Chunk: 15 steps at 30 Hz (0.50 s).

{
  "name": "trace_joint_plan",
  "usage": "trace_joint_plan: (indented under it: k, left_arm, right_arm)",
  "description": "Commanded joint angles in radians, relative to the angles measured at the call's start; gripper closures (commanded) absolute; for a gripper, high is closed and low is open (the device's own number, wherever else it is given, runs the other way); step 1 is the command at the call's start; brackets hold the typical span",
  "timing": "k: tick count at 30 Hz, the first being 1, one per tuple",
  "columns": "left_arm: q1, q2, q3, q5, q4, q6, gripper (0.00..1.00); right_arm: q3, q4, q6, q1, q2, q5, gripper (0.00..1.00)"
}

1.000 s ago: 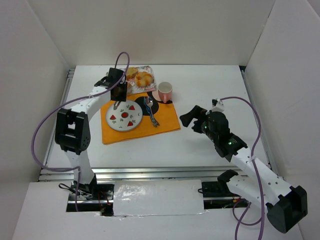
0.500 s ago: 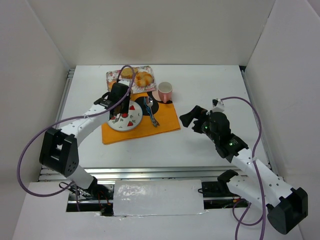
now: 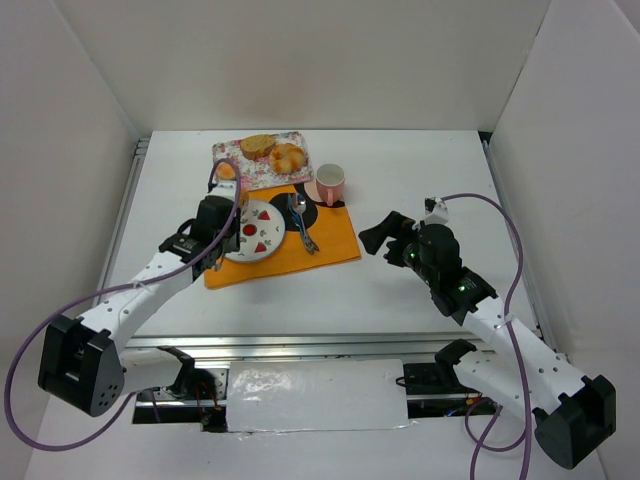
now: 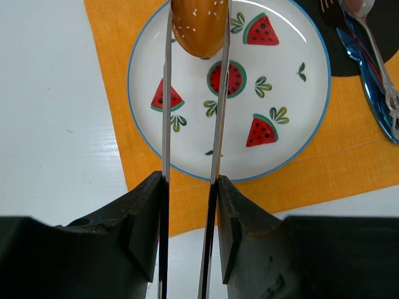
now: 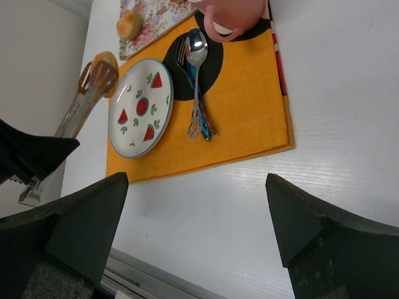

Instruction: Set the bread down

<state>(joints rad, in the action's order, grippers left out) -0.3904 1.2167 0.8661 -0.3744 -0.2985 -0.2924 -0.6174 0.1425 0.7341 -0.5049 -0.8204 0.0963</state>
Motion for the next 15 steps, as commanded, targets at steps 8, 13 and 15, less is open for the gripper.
trace_joint_plan:
  k: [8,13,15]
  left_arm:
    - [-0.031,-0.023,-0.053,0.040,0.007,-0.021,0.60]
    - [-0.056,-0.031,-0.093,0.023,0.018,-0.036,0.60]
    - [-0.056,-0.036,-0.113,0.019,0.028,-0.036,0.60]
  right_arm:
    - [-0.050,-0.023,-0.016,0.003,0.007,0.005,0.00]
    - [-0.050,-0.024,-0.016,0.003,0.007,0.010,0.00]
    - [-0.050,-0.024,-0.016,0.002,0.004,0.008,0.00]
